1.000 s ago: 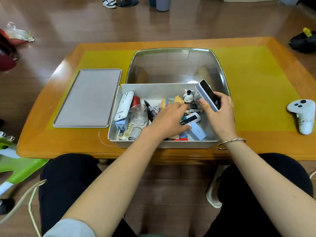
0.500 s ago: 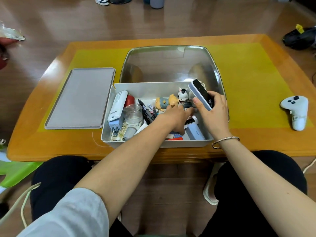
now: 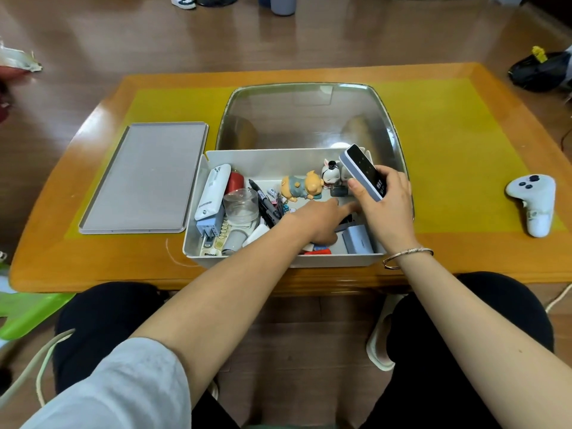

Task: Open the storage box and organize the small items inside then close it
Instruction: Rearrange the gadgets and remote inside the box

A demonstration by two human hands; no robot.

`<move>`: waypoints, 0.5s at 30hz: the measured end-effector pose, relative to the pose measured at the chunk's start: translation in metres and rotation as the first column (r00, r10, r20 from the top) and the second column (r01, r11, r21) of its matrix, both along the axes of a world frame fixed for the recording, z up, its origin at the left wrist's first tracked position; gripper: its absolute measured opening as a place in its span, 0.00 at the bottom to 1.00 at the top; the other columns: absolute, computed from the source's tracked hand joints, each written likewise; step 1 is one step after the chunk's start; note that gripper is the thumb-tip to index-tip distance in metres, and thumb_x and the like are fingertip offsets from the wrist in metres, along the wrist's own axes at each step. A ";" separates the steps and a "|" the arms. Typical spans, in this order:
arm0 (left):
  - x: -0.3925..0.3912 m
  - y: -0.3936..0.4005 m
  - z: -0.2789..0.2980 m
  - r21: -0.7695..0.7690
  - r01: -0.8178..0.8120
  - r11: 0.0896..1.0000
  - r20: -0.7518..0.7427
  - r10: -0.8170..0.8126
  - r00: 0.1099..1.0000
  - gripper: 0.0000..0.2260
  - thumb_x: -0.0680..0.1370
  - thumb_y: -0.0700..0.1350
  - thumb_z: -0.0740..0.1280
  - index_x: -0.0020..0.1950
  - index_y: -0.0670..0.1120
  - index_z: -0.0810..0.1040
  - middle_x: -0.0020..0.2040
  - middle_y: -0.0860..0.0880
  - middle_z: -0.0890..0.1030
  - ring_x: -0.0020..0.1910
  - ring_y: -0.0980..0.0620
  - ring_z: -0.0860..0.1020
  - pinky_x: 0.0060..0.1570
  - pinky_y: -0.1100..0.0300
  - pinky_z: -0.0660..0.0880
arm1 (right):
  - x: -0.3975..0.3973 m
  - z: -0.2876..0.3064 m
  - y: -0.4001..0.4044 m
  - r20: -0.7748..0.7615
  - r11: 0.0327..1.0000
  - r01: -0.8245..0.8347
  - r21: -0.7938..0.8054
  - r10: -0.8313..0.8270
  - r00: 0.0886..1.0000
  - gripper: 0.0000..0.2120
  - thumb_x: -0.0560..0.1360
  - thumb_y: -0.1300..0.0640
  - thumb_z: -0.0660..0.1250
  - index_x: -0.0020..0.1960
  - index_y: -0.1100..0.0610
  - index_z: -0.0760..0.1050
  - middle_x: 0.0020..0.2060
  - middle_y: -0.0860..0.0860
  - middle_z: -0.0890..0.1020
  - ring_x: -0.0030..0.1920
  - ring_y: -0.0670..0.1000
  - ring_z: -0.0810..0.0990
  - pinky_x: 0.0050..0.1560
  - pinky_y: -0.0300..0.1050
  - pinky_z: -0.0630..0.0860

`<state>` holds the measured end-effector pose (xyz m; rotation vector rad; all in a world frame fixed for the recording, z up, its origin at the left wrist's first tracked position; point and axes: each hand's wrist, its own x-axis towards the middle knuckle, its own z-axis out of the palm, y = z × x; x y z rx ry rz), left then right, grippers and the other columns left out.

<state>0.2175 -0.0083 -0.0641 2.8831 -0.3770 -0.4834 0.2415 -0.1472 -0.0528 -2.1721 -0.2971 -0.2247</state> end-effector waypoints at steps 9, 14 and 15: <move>-0.020 0.044 0.044 -0.516 -0.399 0.758 0.266 0.584 0.767 0.30 0.73 0.38 0.66 0.73 0.53 0.61 0.56 0.43 0.69 0.45 0.40 0.74 0.42 0.53 0.70 | -0.001 0.000 0.000 0.009 0.999 0.014 0.049 -0.015 1.000 0.26 0.71 0.40 0.68 0.62 0.55 0.71 0.53 0.47 0.71 0.58 0.49 0.69 0.56 0.37 0.64; -0.019 0.099 0.059 -0.328 -0.639 0.695 0.258 0.717 0.647 0.29 0.74 0.38 0.66 0.73 0.48 0.61 0.64 0.39 0.65 0.48 0.39 0.74 0.45 0.52 0.70 | -0.001 -0.001 0.000 -0.001 0.999 0.016 0.035 -0.016 1.000 0.28 0.70 0.38 0.67 0.63 0.54 0.70 0.54 0.49 0.72 0.57 0.47 0.68 0.54 0.39 0.65; -0.019 0.105 0.059 -0.247 -0.662 0.707 0.252 0.707 0.661 0.28 0.74 0.39 0.67 0.73 0.48 0.62 0.65 0.39 0.65 0.53 0.37 0.73 0.48 0.50 0.70 | -0.001 -0.001 0.000 -0.002 0.999 0.016 0.035 -0.016 1.000 0.28 0.70 0.38 0.67 0.63 0.54 0.70 0.54 0.49 0.72 0.57 0.47 0.68 0.54 0.39 0.65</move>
